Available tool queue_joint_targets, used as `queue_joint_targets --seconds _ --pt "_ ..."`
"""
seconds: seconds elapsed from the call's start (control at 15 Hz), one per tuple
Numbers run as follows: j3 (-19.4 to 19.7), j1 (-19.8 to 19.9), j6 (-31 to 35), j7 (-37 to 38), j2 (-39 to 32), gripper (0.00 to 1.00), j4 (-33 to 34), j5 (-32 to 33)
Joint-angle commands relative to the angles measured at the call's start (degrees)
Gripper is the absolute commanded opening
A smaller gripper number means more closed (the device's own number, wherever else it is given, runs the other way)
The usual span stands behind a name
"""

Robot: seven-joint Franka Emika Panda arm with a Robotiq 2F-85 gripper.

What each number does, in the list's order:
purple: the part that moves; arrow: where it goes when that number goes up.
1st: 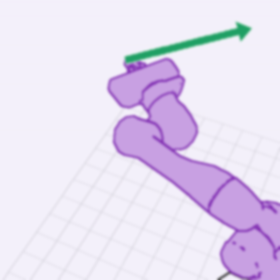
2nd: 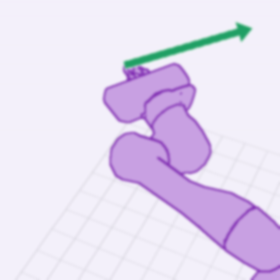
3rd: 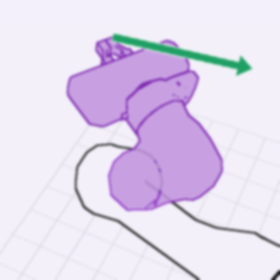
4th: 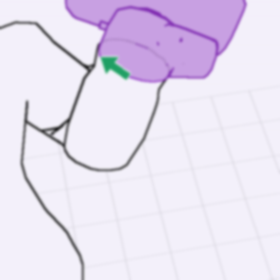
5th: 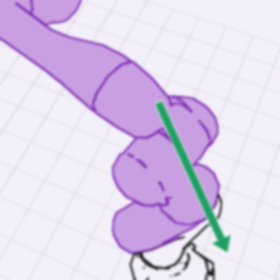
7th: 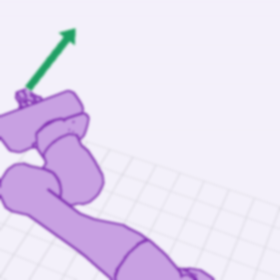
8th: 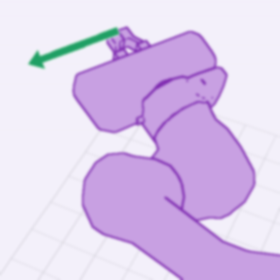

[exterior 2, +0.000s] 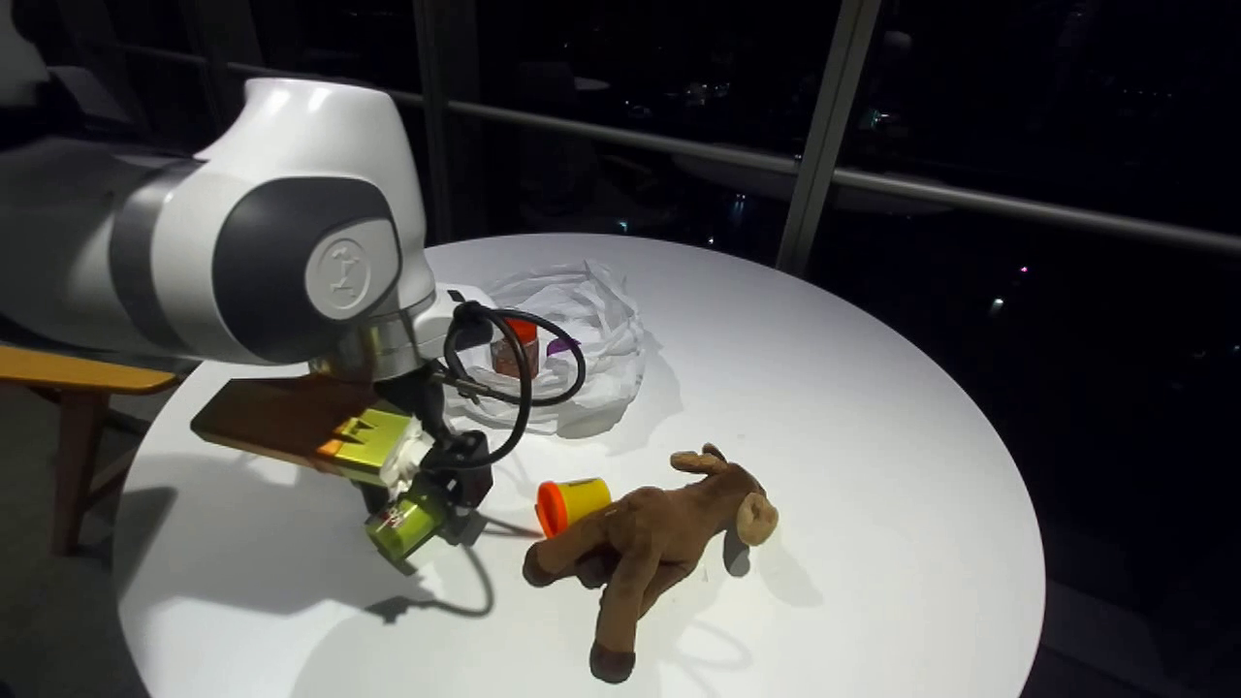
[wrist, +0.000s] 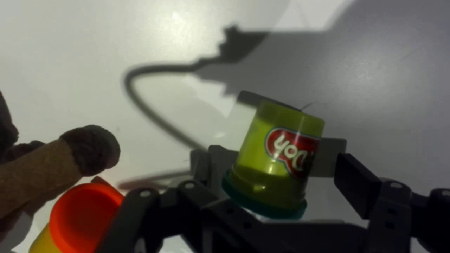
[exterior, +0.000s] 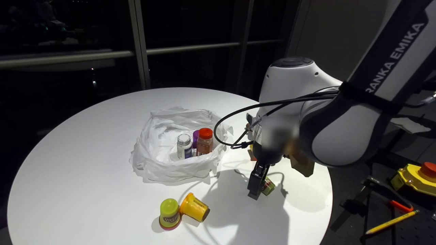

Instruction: Put the objects in the plastic

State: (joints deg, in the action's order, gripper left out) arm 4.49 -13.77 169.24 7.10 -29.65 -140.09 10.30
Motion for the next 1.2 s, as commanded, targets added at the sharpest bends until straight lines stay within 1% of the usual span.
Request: queue_joint_targets --seconds 0.0,0.07,0.13,0.2,0.27,0.33,0.4,0.53,0.67,0.73,0.8,0.87,1.0,1.13 --pt "2.54 -2.73 0.69 2.23 -1.70 0.59 1.50 -0.44" --pt "2.62 -2.84 0.17 2.70 -1.46 0.49 1.34 -0.88" --pt "2.70 -3.29 -0.67 3.43 -0.42 0.42 0.78 -1.27" --pt "3.10 -4.22 -1.07 4.50 0.47 0.36 0.32 -1.33" --pt "3.96 -5.69 -2.04 6.14 1.80 0.28 -0.14 -1.25" --pt "5.18 -7.37 -2.47 7.71 2.89 0.26 -0.31 -0.82" --pt "6.17 -9.05 -3.59 9.18 4.60 0.26 -0.22 -0.54" --pt "9.43 -13.32 -6.05 12.80 7.74 0.26 0.71 1.21" --pt "11.16 -17.17 -8.94 17.81 11.45 0.26 2.66 3.57" --pt "11.22 -17.98 -9.80 20.05 12.63 0.26 4.33 5.32" --pt "10.94 -18.42 -10.33 22.59 12.51 0.26 7.42 7.42" --pt "9.40 -17.68 -11.28 24.06 12.98 0.26 9.88 8.37" --pt "7.15 -15.71 -9.59 26.39 10.13 0.26 16.30 9.27" --pt "6.46 -13.11 -7.14 26.44 6.02 0.26 22.05 8.66"
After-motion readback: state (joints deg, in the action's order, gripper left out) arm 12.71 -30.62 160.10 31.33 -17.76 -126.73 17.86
